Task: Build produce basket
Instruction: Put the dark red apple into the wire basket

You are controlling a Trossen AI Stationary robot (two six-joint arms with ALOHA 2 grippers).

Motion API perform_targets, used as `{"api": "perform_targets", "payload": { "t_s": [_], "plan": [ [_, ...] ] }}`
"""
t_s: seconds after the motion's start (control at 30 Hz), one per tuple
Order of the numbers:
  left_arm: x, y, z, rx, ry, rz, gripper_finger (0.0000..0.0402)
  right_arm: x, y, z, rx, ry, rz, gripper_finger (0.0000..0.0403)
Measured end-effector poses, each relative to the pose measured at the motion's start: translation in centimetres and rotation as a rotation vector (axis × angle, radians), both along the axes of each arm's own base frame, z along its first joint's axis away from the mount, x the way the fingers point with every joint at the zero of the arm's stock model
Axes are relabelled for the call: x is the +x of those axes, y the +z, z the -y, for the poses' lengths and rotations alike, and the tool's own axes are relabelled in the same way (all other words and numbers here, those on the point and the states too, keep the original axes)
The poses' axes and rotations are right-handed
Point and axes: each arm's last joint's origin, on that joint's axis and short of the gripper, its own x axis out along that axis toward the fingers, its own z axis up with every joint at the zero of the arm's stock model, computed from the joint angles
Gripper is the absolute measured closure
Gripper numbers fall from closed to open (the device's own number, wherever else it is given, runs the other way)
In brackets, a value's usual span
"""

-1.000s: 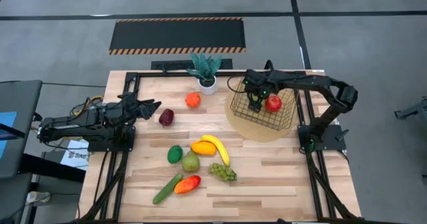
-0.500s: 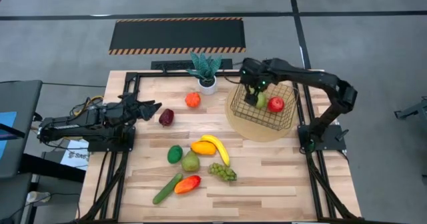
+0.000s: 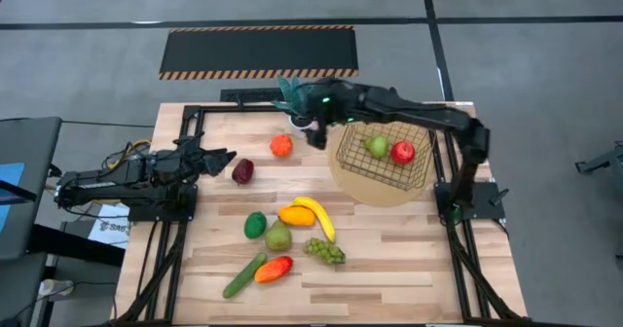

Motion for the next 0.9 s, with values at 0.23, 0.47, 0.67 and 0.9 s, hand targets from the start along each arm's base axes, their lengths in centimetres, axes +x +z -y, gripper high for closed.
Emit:
{"api": "perform_targets", "payload": {
  "t_s": [0.23,0.47,0.67,0.9],
  "plan": [
    [0.1,0.4,0.0,0.022,0.001,0.037,0.0018,7.3,-2.8,-2.7,-0.055,0.234,-0.009,0.0005],
    [0.2,1.1,0.0,0.033,0.001,0.113,0.0018,12.1,-5.5,-3.1,-0.085,0.405,0.027,0.0007],
    [-0.3,2.9,0.0,0.091,-0.004,0.206,0.0018,14.3,-8.5,-2.9,-0.068,0.468,0.111,0.0008],
    [-1.8,6.1,-0.1,0.203,0.061,0.237,0.0018,16.6,-12.3,-2.7,-0.119,0.517,0.178,0.0008]
  ]
}}
